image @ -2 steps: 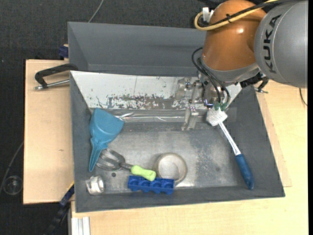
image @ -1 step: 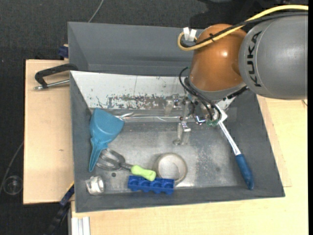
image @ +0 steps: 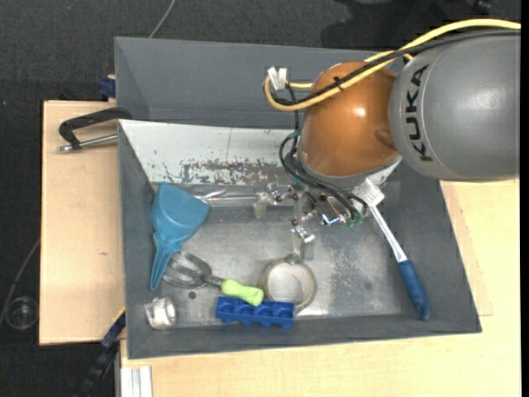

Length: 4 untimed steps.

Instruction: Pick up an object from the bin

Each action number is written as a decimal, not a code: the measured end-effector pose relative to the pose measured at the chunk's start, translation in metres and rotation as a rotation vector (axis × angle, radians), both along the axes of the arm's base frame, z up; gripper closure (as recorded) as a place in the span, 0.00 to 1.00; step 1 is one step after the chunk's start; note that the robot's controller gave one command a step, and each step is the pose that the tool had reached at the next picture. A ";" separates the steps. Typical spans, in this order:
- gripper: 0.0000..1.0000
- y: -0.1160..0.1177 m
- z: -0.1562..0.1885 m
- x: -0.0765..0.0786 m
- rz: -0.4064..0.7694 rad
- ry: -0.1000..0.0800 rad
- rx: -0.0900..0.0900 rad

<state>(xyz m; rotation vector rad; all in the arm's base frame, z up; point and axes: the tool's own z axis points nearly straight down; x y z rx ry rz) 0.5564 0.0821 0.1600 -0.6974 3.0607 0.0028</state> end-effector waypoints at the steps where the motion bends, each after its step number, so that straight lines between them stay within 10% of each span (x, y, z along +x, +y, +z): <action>1: 0.00 0.003 -0.032 -0.041 -0.121 0.001 0.001; 2: 0.00 0.003 -0.072 -0.031 0.222 -0.002 0.001; 3: 1.00 -0.016 -0.089 -0.024 -0.013 0.000 0.004; 4: 1.00 -0.016 -0.089 -0.024 -0.013 0.000 0.004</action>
Offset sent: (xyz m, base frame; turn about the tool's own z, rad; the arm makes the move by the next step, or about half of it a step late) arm -0.0281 0.0007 -0.0900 -0.2766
